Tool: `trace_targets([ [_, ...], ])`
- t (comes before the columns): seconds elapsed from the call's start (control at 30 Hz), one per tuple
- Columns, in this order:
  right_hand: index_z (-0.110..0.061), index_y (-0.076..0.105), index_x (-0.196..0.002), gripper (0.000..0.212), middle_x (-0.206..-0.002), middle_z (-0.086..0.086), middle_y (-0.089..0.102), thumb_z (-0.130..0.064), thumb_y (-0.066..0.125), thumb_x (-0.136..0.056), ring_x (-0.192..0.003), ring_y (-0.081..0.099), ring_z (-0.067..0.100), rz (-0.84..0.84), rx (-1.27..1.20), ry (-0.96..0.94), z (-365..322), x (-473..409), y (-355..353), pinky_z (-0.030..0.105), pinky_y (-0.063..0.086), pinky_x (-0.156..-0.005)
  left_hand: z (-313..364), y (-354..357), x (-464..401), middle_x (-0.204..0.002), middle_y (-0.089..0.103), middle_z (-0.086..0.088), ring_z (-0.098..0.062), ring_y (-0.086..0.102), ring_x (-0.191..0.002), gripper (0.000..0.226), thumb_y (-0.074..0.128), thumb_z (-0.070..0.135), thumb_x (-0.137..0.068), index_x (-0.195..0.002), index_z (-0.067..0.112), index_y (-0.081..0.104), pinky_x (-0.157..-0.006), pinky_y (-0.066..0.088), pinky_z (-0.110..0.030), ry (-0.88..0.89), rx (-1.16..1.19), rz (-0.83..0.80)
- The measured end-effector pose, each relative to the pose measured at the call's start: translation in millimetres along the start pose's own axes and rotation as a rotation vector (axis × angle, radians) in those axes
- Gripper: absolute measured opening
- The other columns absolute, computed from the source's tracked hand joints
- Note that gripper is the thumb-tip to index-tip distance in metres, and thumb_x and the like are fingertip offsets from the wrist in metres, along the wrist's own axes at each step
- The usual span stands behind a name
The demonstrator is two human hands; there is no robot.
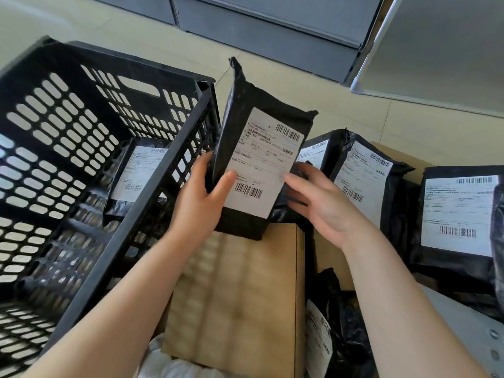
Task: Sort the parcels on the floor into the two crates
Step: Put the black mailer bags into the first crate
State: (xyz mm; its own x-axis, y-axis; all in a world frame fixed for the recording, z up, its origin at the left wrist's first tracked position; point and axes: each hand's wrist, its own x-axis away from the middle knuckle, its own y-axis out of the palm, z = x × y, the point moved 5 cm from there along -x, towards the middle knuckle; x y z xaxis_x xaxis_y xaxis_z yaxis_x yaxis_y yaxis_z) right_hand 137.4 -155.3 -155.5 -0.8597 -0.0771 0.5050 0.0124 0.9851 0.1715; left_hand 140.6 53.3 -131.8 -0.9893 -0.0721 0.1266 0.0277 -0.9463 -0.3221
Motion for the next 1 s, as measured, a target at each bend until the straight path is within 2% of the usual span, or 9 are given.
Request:
trace_targets([
  [0.13,-0.025,0.054,-0.136,0.057,-0.128,-0.003,0.069,-0.029,0.072,-0.082,-0.119,0.065,0.018,-0.065,-0.067,-0.033,6,0,5,0.047,0.043,-0.111,-6,5,2,-0.098,0.072,0.023,0.007,0.066,-0.092,0.014,0.051,0.036,-0.100,-0.111,0.038,0.061,-0.077,0.051,-0.017,-0.074,0.052,-0.031],
  [0.23,-0.023,0.057,-0.134,0.048,-0.128,0.002,0.070,-0.024,0.069,-0.088,-0.120,0.064,0.024,-0.060,-0.136,-0.021,12,0,5,0.050,0.048,-0.105,-6,9,3,-0.103,0.074,0.015,0.000,0.068,-0.096,0.018,0.048,0.036,-0.102,-0.109,0.035,0.065,-0.081,0.052,-0.022,-0.112,0.109,-0.057],
  [0.33,-0.020,0.061,-0.130,0.042,-0.124,0.005,0.071,-0.023,0.068,-0.090,-0.116,0.067,0.028,-0.017,-0.139,-0.028,12,1,5,0.048,0.054,-0.096,-2,10,6,-0.097,0.074,0.022,0.005,0.068,-0.091,0.021,0.046,0.039,-0.102,-0.103,0.036,0.066,-0.076,0.052,-0.012,-0.174,0.121,-0.094],
  [0.4,-0.020,0.064,-0.126,0.034,-0.118,0.004,0.074,-0.024,0.067,-0.092,-0.111,0.069,0.027,0.019,-0.137,-0.025,9,3,5,0.046,0.057,-0.092,1,9,8,-0.096,0.074,0.023,0.005,0.068,-0.091,0.021,0.046,0.043,-0.101,-0.100,0.038,0.067,-0.078,0.052,-0.015,-0.220,0.114,-0.131],
  [0.5,-0.022,0.067,-0.119,0.025,-0.111,0.003,0.076,-0.028,0.064,-0.094,-0.104,0.072,0.023,0.046,-0.148,-0.009,4,7,4,0.046,0.057,-0.091,12,5,12,-0.104,0.072,0.024,0.003,0.068,-0.098,0.014,0.052,0.042,-0.099,-0.107,0.046,0.063,-0.084,0.051,-0.020,-0.206,0.112,-0.233],
  [0.63,-0.025,0.069,-0.115,0.022,-0.109,-0.001,0.077,-0.033,0.062,-0.096,-0.102,0.072,0.020,0.054,-0.146,-0.019,-12,13,9,0.042,0.059,-0.087,31,0,18,-0.109,0.071,0.024,0.001,0.069,-0.098,0.036,0.064,0.029,-0.094,-0.124,0.046,0.053,-0.080,0.055,-0.018,-0.157,0.143,-0.349],
  [0.8,-0.025,0.068,-0.117,0.026,-0.114,-0.003,0.076,-0.039,0.056,-0.100,-0.107,0.071,0.018,-0.025,-0.137,-0.075,-43,22,37,0.040,0.057,-0.093,63,-34,18,-0.112,0.073,0.013,-0.009,0.070,-0.103,0.032,0.065,0.024,-0.093,-0.124,0.033,0.061,-0.091,0.054,-0.031,-0.112,0.144,-0.246],
  [0.93,-0.025,0.068,-0.116,0.037,-0.103,-0.003,0.076,-0.050,0.045,-0.102,-0.093,0.072,0.016,-0.107,-0.150,-0.140,-67,27,70,0.039,0.056,-0.093,87,-73,18,-0.105,0.076,0.007,-0.011,0.073,-0.095,0.023,0.061,0.019,-0.093,-0.113,0.030,0.064,-0.076,0.058,-0.022,-0.070,0.241,-0.162],
  [1.0,-0.020,0.063,-0.122,0.045,-0.102,0.004,0.074,-0.054,0.042,-0.102,-0.089,0.071,0.018,-0.126,-0.195,-0.135,-75,26,88,0.039,0.058,-0.089,93,-98,15,-0.103,0.076,0.006,-0.011,0.073,-0.093,0.022,0.060,0.018,-0.090,-0.109,0.027,0.065,-0.074,0.058,-0.019,-0.053,0.289,-0.099],
])
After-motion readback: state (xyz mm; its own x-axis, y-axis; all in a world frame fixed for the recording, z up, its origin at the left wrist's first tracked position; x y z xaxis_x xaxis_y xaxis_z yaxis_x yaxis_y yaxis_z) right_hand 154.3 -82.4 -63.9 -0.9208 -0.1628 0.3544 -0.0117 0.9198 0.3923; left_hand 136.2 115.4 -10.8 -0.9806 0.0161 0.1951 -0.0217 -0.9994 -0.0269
